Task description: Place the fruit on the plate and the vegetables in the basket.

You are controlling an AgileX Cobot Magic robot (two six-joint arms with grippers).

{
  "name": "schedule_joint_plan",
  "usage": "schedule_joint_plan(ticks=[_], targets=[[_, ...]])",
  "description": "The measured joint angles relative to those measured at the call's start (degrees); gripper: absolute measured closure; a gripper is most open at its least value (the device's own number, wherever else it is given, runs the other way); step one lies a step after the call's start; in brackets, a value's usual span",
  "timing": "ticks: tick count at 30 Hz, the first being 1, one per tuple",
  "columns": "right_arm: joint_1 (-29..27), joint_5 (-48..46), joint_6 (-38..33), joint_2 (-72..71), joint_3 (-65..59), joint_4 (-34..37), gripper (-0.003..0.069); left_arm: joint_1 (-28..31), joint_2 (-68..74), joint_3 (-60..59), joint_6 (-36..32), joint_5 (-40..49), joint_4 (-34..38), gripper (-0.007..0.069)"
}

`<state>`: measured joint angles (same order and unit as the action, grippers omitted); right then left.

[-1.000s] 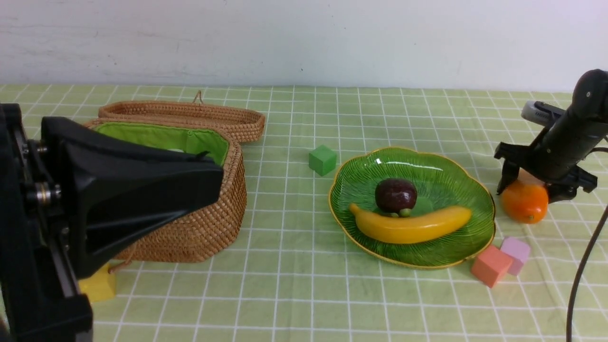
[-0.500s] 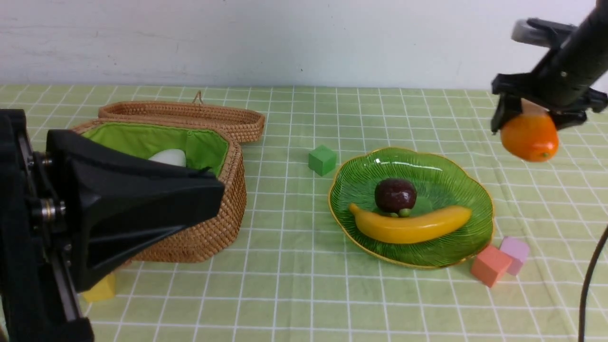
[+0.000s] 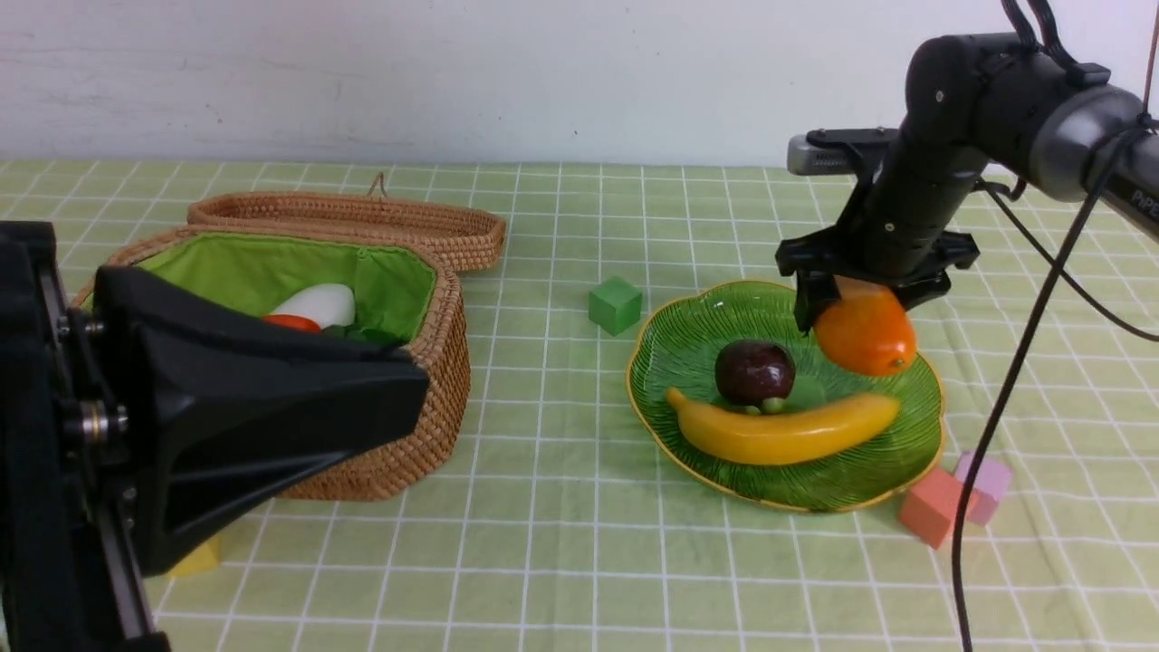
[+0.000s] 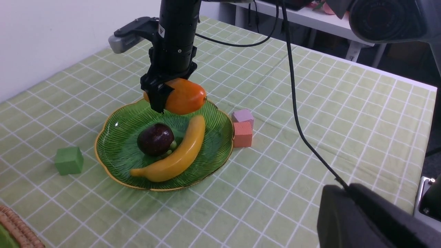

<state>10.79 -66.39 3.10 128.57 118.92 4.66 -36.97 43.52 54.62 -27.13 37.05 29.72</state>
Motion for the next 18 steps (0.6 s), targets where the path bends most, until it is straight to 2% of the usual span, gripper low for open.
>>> schedule_joint_plan(ticks=[4, 9, 12, 16, 18], targets=[[0.0, -0.2, 1.23, 0.0, 0.0, 0.0, -0.0008, 0.0, 0.0, -0.05, -0.12, 0.06, 0.0, 0.062], [0.0, -1.53, 1.56, -0.42, 0.0, 0.05, -0.0011, 0.0, 0.0, -0.05, -0.12, 0.06, 0.0, 0.062], [0.0, -3.46, 1.56, -2.37, 0.0, 0.05, 0.0023, 0.0, 0.0, -0.05, -0.44, 0.06, -0.18, 0.062], [0.0, -4.28, 1.56, -6.97, 0.0, 0.05, 0.0127, 0.0, 0.0, -0.05, -0.83, -1.09, -1.41, 0.062], [0.0, -4.45, 1.51, -10.97, -0.23, 0.1, 0.0229, 0.0, -0.66, -0.05, -0.15, -1.86, -2.4, 0.0624]])
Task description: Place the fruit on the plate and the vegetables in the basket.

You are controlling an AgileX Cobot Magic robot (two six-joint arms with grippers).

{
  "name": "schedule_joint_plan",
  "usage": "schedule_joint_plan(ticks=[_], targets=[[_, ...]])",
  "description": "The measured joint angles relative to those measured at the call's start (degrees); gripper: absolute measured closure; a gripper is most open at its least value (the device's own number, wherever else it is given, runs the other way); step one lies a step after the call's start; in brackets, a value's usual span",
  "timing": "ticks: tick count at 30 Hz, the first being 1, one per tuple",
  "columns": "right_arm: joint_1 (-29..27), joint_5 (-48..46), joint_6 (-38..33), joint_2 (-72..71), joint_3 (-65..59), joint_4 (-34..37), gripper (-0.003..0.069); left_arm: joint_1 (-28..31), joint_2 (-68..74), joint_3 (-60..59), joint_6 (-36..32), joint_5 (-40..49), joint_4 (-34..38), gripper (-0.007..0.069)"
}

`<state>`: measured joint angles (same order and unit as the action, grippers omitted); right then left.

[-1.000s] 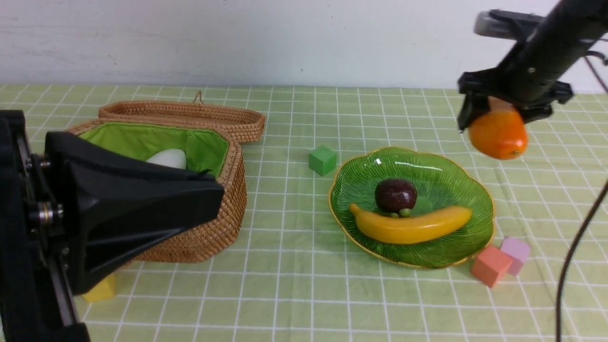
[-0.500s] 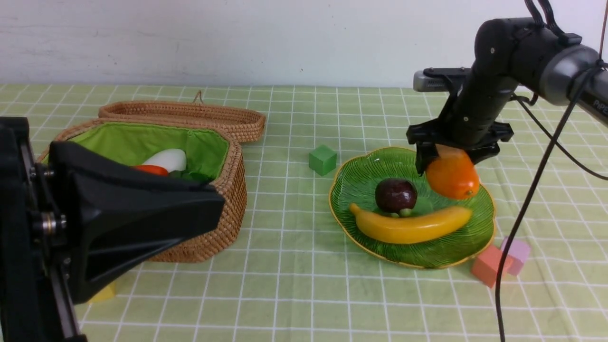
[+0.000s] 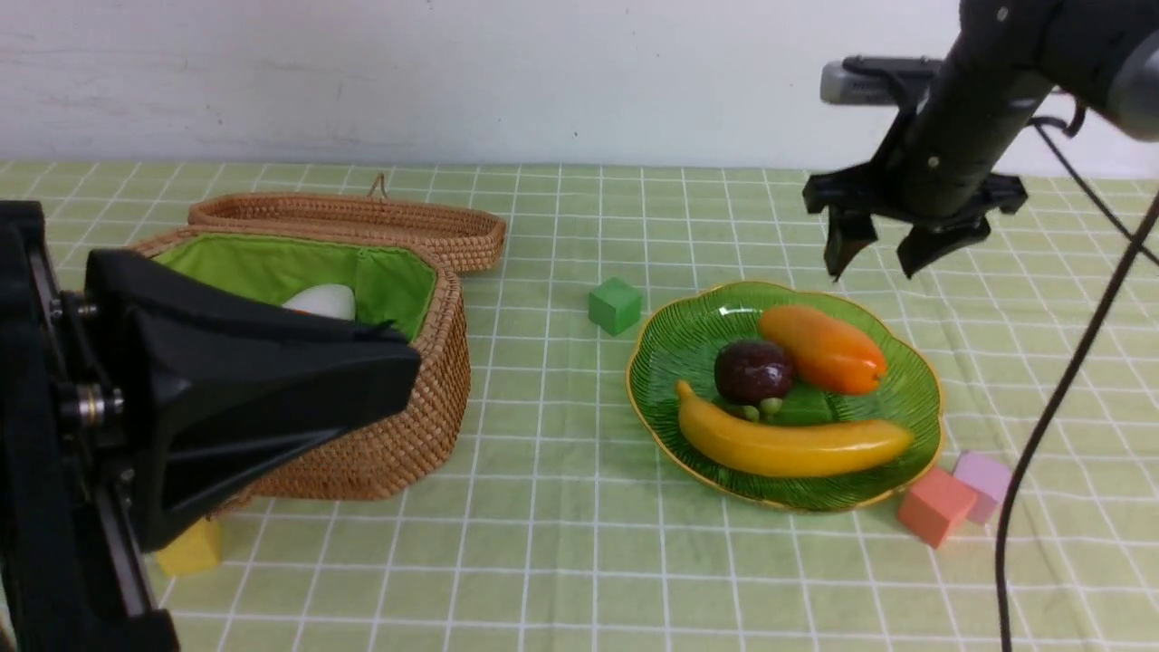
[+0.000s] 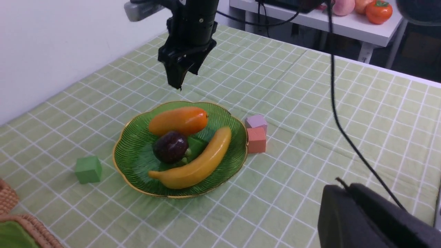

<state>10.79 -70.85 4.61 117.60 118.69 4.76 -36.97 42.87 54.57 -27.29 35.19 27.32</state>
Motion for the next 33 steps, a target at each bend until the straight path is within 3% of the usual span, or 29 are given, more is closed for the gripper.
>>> schedule_joint_plan(ticks=[1, 2, 6, 10, 16, 22, 26, 33], targets=[[0.0, 0.0, 0.0, -1.54, -0.36, 0.06, 0.0279, 0.0, -0.6, -0.05, 0.73, 0.0, -0.48, 0.0631], [0.0, 0.0, 0.0, -1.96, -0.45, 0.06, 0.0279, 0.0, -0.6, -0.05, 0.91, 0.0, -0.61, 0.0634], [0.0, -0.21, 0.0, -14.19, -7.19, 0.21, 0.0517, 0.0, -7.8, -2.37, 6.01, 0.22, -4.09, 0.0638], [0.0, -0.54, 0.0, -27.22, -18.07, 0.08, 0.0641, 0.0, -17.95, -8.07, 10.24, -0.59, -5.44, 0.0638], [0.0, -0.87, 1.89, -47.01, -36.68, -0.13, 0.066, 0.0, -32.11, -19.88, 13.37, -2.78, -5.64, 0.0638], [0.0, -1.01, 5.02, -68.54, -55.43, -0.24, 0.0658, 0.0, -41.63, -30.8, 13.77, -10.72, -4.53, 0.0638], [0.0, -0.74, 5.88, -83.19, -65.75, -0.31, 0.0658, 0.0, -42.87, -36.03, 13.78, -16.56, -2.8, 0.0638], [0.0, 6.6, 9.21, -95.47, -75.14, -0.36, 0.0654, 0.0, -42.83, -39.74, 13.78, -19.25, -2.46, 0.0638]])
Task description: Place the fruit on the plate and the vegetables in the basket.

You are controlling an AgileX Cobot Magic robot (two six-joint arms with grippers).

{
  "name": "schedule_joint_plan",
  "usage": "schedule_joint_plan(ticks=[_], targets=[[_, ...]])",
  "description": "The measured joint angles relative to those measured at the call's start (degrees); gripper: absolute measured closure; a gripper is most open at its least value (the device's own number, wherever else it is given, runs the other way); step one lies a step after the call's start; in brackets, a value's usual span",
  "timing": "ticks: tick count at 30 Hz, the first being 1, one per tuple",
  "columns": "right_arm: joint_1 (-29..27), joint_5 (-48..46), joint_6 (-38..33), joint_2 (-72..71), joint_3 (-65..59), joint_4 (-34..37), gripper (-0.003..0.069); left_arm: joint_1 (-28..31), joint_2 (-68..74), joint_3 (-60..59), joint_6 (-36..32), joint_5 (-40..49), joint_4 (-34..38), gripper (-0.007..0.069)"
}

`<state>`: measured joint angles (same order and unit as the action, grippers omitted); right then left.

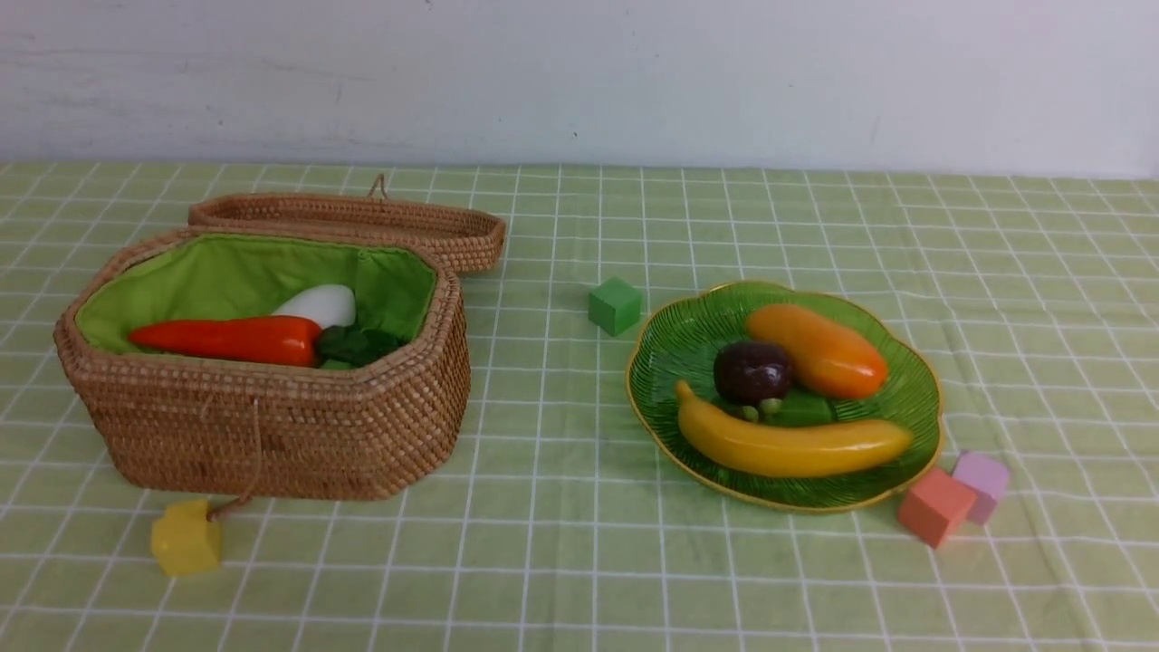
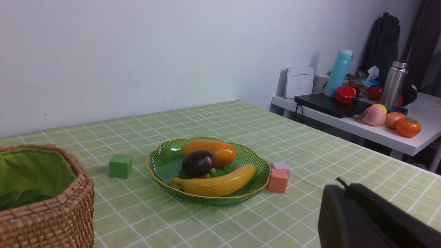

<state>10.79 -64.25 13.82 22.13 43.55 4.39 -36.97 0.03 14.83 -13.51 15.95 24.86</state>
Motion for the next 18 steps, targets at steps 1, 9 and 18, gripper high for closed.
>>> schedule_joint_plan(ticks=[1, 9, 18], targets=[[0.0, 1.24, 0.45, -1.3, -1.11, -0.04, 0.0652, 0.0, 0.0, -0.3, 0.0, 0.0, 0.05, 0.0638], [0.0, 8.0, 1.13, -3.67, -7.97, -0.52, 0.0643, 0.0, 0.0, -0.52, 0.0, 0.0, 0.05, 0.0638], [0.0, 7.84, 1.15, -3.74, -8.68, -0.76, 0.0636, 0.0, 0.0, -0.52, 0.0, 0.0, 0.05, 0.0638]])
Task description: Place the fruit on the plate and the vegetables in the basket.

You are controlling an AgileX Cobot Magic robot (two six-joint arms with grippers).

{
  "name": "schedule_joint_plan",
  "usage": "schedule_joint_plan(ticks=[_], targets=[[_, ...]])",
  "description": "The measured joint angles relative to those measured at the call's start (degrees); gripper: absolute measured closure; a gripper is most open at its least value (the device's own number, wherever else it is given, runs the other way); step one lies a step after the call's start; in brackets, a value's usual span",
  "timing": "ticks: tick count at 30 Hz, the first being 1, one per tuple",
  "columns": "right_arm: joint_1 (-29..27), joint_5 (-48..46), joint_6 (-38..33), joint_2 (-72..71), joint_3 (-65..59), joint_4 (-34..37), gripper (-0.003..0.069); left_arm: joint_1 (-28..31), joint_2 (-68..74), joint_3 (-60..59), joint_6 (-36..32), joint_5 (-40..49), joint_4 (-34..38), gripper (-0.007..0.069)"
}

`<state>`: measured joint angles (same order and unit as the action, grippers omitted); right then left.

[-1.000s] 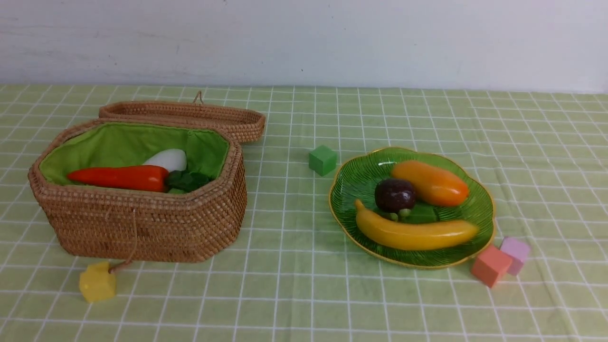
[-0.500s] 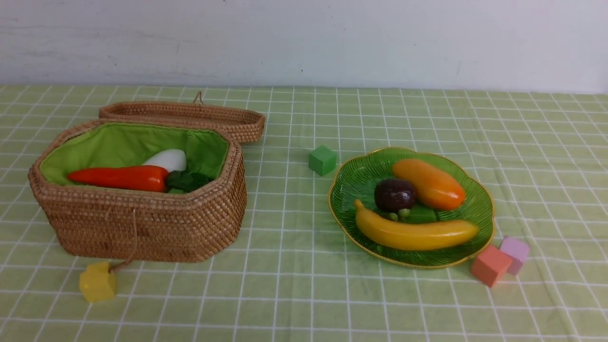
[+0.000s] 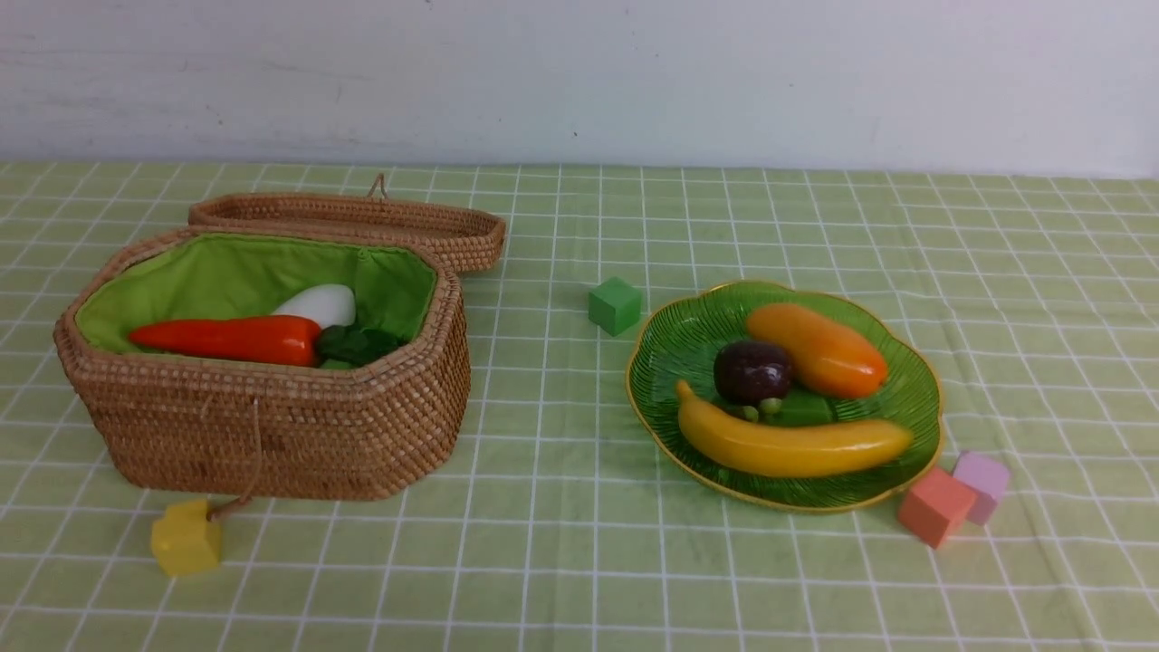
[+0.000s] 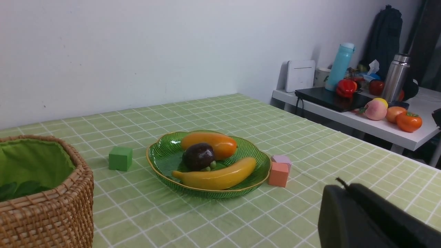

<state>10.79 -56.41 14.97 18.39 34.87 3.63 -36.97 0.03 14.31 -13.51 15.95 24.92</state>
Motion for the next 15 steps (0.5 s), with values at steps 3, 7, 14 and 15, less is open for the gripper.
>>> schedule_joint_plan(ticks=[3, 7, 14, 15], targets=[[0.0, 0.07, 0.0, 0.0, 0.0, -0.33, 0.0633, 0.0, 0.0, 0.0, 0.0, 0.0, 0.0, 0.0638], [-0.61, 3.38, 0.25, -1.21, -1.2, -4.43, 0.0638, 0.0, 0.0, 0.0, 0.0, 0.0, 0.0, 0.0638], [-6.4, 23.55, 1.52, -9.47, -15.13, -8.45, 0.0673, 0.0, 0.0, 0.0, 0.0, 0.0, 0.0, 0.0638], [-7.88, 28.67, 1.58, -12.23, -21.79, -8.86, 0.0673, 0.0, 0.0, 0.0, 0.0, 0.0, 0.0, 0.0638]])
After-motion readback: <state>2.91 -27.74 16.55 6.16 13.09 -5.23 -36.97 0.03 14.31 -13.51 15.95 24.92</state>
